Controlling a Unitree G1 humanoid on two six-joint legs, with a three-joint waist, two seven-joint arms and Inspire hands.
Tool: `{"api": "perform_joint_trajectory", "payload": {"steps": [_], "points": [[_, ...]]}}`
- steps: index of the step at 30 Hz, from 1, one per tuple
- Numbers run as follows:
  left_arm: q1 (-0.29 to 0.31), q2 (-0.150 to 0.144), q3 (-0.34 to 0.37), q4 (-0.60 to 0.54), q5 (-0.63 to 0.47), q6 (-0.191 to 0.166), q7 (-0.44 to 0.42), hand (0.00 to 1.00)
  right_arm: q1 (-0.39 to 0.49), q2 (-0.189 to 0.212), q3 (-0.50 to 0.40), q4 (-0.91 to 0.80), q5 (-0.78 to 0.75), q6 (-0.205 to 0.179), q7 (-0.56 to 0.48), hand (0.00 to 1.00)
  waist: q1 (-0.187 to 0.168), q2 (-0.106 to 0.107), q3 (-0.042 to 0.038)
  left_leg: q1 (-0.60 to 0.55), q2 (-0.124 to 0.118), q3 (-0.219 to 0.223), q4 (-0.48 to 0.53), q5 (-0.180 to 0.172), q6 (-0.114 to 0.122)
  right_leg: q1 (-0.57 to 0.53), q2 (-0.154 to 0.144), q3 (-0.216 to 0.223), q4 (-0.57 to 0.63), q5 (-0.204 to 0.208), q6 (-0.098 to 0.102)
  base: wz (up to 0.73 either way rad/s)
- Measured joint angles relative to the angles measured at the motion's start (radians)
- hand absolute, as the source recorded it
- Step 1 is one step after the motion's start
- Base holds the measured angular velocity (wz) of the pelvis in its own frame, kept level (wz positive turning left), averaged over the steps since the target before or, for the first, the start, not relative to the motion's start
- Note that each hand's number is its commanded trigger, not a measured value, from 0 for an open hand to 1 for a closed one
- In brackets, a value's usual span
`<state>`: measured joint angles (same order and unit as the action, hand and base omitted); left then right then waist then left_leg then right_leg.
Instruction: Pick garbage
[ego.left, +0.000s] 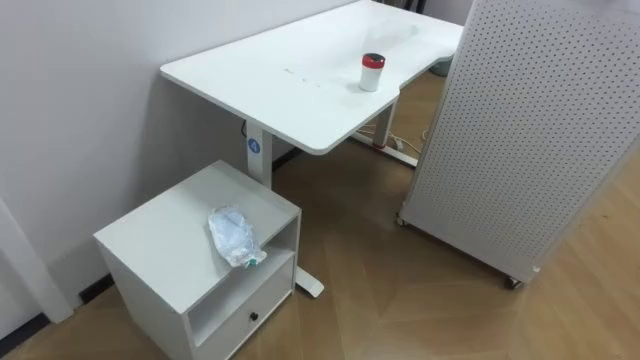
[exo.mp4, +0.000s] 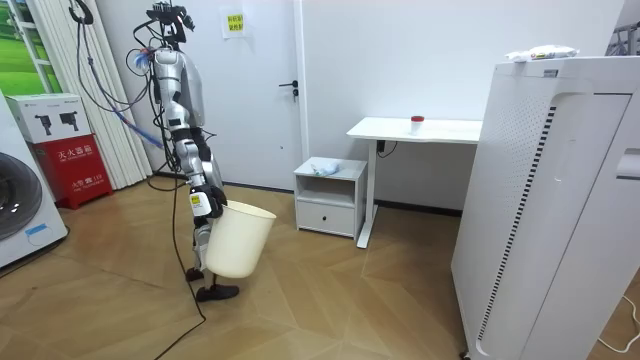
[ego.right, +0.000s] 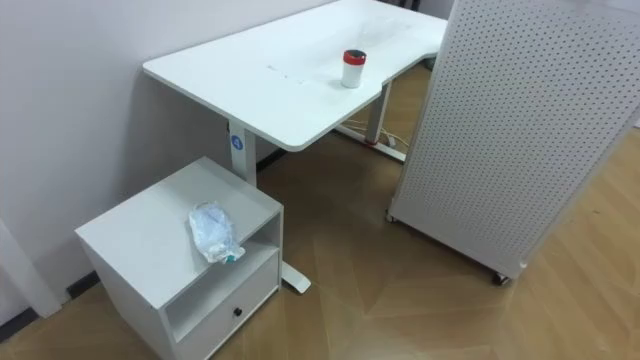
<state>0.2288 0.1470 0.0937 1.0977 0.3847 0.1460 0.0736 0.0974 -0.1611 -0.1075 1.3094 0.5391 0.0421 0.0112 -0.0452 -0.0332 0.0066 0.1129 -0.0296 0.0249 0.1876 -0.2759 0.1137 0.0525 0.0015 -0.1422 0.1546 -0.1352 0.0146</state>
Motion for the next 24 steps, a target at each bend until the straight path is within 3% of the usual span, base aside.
{"api": "perform_joint_trajectory", "payload": {"steps": [12, 24], "points": [[0.001, 0.0, -0.001, 0.005, 0.0, 0.001, -0.001, 0.0, 0.0, 0.0, 0.008, 0.0, 0.001, 0.0, 0.0, 1.0, 0.0, 0.0, 0.0005, -0.001, 0.0, -0.001, -0.004, 0.0, 0.0, -0.001, 0.001, -0.001, -0.004, 0.0, 0.0, 0.0], [-0.004, 0.0, 0.005, 0.023, 0.003, 0.001, -0.018, 0.0, -0.002, -0.003, 0.017, 0.001, -0.001, 0.001, 0.016, 1.0, 0.026, 0.004, 0.0008, 0.001, 0.0, 0.0, 0.006, 0.0, -0.001, 0.003, 0.001, 0.0, 0.001, -0.001, -0.001, 0.0]]}}
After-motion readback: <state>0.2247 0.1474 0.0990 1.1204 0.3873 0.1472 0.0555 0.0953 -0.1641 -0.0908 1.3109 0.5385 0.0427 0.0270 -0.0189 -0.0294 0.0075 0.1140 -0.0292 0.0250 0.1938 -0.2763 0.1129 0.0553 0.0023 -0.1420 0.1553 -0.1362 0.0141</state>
